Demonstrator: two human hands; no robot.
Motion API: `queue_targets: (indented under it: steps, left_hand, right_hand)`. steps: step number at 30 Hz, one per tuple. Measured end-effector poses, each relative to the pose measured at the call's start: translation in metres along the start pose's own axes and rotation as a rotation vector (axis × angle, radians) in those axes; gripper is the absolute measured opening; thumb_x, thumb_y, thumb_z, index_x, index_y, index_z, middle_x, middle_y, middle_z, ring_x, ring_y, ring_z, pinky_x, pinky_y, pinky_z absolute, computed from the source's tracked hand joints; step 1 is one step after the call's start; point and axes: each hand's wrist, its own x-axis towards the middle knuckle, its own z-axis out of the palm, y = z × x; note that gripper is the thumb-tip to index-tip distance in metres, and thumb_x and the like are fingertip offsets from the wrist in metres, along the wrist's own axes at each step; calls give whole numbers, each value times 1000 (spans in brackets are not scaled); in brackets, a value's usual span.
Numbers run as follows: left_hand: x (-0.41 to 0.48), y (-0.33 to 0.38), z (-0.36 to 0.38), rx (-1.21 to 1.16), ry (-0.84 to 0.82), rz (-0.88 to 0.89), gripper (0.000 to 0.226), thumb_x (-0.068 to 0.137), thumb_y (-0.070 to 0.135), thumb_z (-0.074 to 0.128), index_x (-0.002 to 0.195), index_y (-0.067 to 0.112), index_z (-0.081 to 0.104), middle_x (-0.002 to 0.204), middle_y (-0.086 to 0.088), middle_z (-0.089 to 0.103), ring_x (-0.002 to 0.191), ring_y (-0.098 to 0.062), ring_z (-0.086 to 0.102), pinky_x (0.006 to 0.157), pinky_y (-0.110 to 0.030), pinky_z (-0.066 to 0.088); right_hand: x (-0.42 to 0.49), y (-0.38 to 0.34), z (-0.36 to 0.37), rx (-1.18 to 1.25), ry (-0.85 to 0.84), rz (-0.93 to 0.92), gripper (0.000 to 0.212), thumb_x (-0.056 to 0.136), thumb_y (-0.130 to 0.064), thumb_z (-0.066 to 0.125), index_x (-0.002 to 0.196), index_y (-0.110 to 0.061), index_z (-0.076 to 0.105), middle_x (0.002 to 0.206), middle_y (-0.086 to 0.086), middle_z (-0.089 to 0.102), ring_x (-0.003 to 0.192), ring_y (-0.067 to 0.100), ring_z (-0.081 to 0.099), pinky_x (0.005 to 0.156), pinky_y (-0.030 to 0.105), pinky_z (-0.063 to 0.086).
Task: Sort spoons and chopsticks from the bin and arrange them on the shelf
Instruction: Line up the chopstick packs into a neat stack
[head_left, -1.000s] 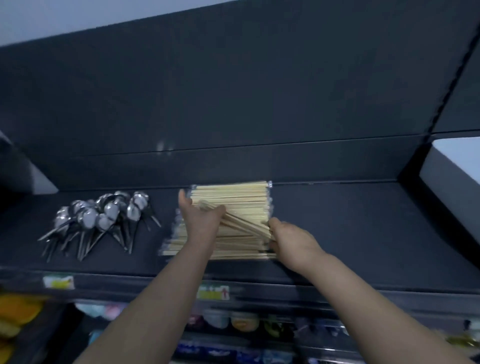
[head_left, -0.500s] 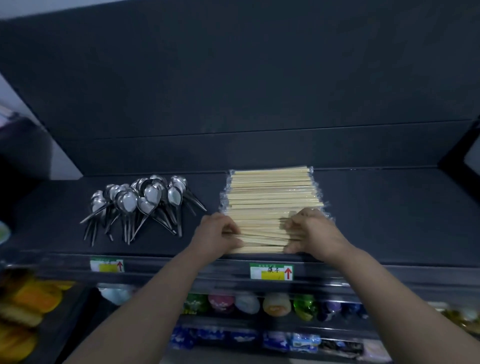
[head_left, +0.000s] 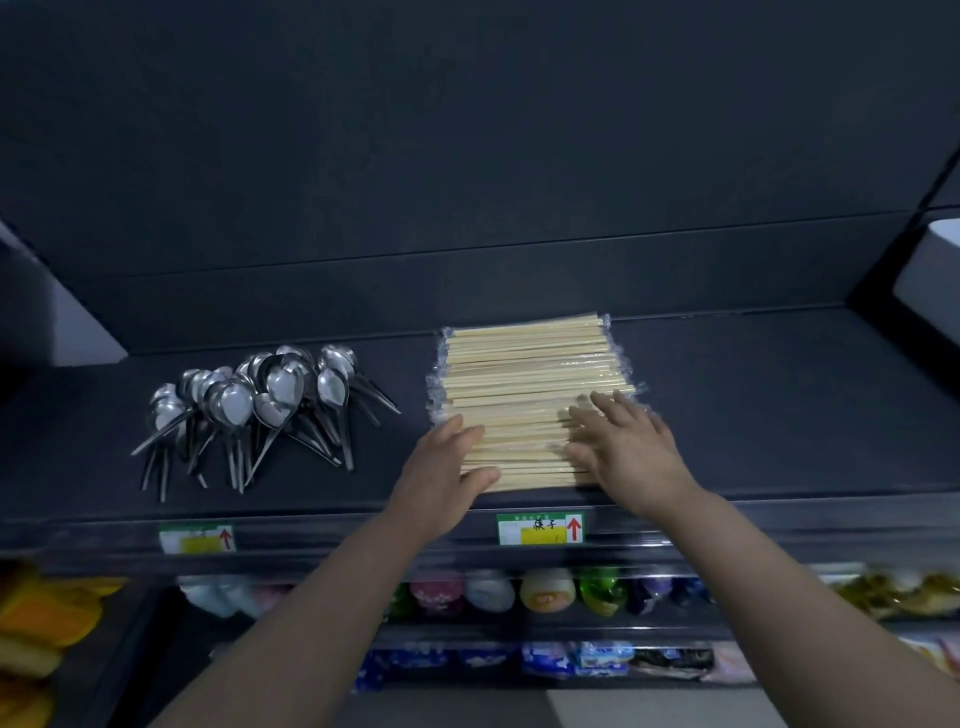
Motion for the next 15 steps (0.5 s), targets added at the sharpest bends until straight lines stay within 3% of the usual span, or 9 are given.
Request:
queue_targets:
  steps: [3, 5, 7, 11, 15]
  left_hand:
    - [-4, 1, 3, -65, 94, -71, 57, 100, 36, 46, 152, 18, 28, 161, -3, 12, 148, -18, 7, 118, -34, 13]
    - [-1, 5, 2, -147, 127, -142, 62, 102, 32, 44, 154, 12, 17, 161, -3, 10, 147, -17, 8, 116, -27, 13]
    - [6, 8, 2, -223, 109, -225, 61, 102, 29, 44, 152, 6, 18, 155, -7, 21, 142, -20, 22, 112, -24, 19]
    - [18, 4, 9, -246, 97, -320, 56, 99, 34, 46, 141, 0, 34, 145, -18, 38, 135, -32, 37, 112, -48, 33]
    - [20, 7, 6, -225, 178, -362, 63, 98, 36, 48, 147, 2, 27, 155, -13, 28, 141, -30, 28, 116, -45, 27]
  right_hand:
    - [2, 7, 6, 61, 51, 33, 47, 100, -47, 38, 144, -32, 40, 159, -1, 19, 148, 20, 8, 118, 43, 9]
    - [3, 12, 8, 52, 100, 110, 54, 100, -47, 36, 150, -28, 26, 161, 4, 10, 148, 27, 0, 119, 44, 7]
    - [6, 15, 7, 108, 36, 177, 62, 101, -47, 33, 154, -22, 14, 161, 8, 1, 148, 30, -7, 120, 44, 5]
    - [7, 17, 5, 214, -13, 174, 64, 101, -41, 37, 154, -14, 13, 161, 7, 1, 148, 25, 0, 117, 41, 14]
    - [11, 23, -1, 181, 36, 204, 68, 101, -40, 37, 154, -8, 8, 161, 11, 0, 148, 28, -3, 120, 38, 9]
